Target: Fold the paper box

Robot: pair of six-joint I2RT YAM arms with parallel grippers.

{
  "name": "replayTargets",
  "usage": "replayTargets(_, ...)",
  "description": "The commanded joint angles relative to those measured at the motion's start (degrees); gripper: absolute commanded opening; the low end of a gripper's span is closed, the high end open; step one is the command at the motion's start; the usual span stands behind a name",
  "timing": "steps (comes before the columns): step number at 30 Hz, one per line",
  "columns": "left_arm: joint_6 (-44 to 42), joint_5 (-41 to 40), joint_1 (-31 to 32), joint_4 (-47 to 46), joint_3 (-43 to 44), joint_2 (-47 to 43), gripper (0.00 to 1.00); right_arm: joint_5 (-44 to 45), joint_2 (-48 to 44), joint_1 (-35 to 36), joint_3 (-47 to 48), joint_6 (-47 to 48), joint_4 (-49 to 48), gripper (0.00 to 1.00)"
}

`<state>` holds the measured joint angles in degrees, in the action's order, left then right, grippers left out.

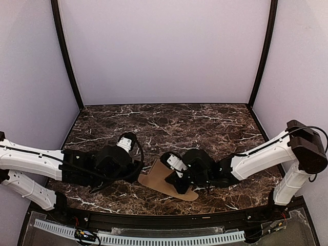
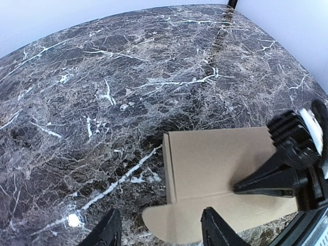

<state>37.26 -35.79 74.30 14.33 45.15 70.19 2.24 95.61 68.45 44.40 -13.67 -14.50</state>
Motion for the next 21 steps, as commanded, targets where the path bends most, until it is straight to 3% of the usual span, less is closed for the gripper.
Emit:
replayTargets(1, -10.26, 7.85, -5.75, -7.55, -2.31, 0.07, 0.53, -6.62, -3.61, 0.46, -3.27, 8.8, 3.88, 0.0)
replayTargets(8, -18.57, 17.14, -11.39, -11.39, 1.34, 5.02, 0.58, -7.22, -11.6, 0.46, -6.38, 12.68, 6.39, 0.0)
replayTargets(15, -19.87, 25.35, -14.55, -13.76, 3.07, 10.52, 0.6, -0.24, -25.71, 0.33, -9.04, 12.08, 12.72, 0.0)
replayTargets(21, -20.89, 31.94, -16.59, -16.24, 6.1, 17.34, 0.6, -1.59, -31.74, 0.33, -9.8, 8.94, 17.66, 0.0)
